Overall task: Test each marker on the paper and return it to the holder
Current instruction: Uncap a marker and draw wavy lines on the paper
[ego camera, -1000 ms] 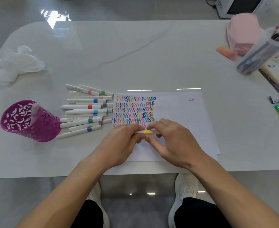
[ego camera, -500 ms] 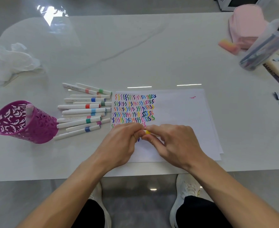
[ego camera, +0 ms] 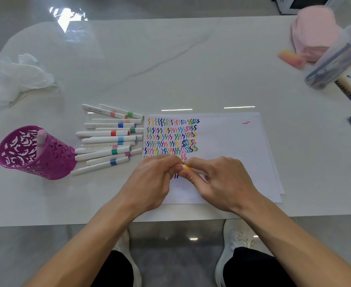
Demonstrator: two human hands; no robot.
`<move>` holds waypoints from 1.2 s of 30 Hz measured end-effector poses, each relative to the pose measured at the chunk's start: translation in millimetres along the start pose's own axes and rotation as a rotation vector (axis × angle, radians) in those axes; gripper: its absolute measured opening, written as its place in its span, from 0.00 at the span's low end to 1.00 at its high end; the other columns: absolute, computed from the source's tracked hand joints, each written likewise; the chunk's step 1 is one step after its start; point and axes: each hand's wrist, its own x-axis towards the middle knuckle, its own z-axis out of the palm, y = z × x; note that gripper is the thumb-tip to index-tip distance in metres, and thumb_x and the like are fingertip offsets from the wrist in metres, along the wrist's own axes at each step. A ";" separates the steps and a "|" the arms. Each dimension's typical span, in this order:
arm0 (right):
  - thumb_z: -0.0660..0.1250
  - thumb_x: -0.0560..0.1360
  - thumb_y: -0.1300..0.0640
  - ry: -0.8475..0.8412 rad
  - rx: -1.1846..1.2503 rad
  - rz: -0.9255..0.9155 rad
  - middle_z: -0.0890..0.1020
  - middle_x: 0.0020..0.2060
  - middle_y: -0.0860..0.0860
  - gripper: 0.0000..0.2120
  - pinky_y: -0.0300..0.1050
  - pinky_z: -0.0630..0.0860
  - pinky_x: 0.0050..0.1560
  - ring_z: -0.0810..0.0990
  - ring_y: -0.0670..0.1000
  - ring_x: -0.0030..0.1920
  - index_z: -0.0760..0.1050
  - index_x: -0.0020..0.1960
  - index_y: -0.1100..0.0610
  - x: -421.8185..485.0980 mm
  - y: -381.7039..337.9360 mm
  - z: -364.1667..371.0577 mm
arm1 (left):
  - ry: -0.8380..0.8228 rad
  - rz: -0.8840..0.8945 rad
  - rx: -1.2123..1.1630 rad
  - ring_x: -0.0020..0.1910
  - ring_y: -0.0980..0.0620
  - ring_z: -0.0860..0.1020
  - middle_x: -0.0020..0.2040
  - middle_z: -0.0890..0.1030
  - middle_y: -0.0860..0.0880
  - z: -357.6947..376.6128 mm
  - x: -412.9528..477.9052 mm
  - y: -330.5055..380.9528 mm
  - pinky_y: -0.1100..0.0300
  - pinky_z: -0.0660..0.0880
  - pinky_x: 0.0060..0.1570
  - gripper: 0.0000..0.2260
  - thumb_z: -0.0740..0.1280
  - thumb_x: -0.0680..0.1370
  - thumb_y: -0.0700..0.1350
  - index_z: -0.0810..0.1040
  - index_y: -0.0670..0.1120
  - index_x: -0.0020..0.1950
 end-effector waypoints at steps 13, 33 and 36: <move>0.56 0.79 0.32 0.038 -0.109 0.014 0.62 0.22 0.43 0.23 0.37 0.52 0.24 0.59 0.47 0.20 0.61 0.36 0.48 -1.9 -3.7 7.3 | 0.014 -0.069 -0.002 0.40 0.57 0.73 0.42 0.76 0.57 1.8 -2.1 1.5 0.71 0.63 0.39 0.07 0.62 0.83 0.43 0.77 0.51 0.47; 0.56 0.85 0.63 0.111 0.499 0.198 0.77 0.50 0.44 0.16 0.32 0.74 0.41 0.79 0.40 0.39 0.74 0.63 0.46 5.5 9.0 -8.6 | 0.225 -0.060 0.202 0.54 0.51 0.76 0.51 0.79 0.52 12.5 4.6 -28.0 0.60 0.72 0.51 0.11 0.72 0.77 0.47 0.82 0.47 0.59; 0.53 0.82 0.65 0.072 0.776 0.285 0.81 0.51 0.49 0.21 0.49 0.82 0.44 0.82 0.52 0.40 0.80 0.60 0.47 7.1 9.6 -6.2 | 0.241 -0.059 0.211 0.53 0.50 0.76 0.51 0.79 0.52 14.1 3.3 -27.5 0.58 0.74 0.50 0.12 0.74 0.76 0.47 0.82 0.47 0.58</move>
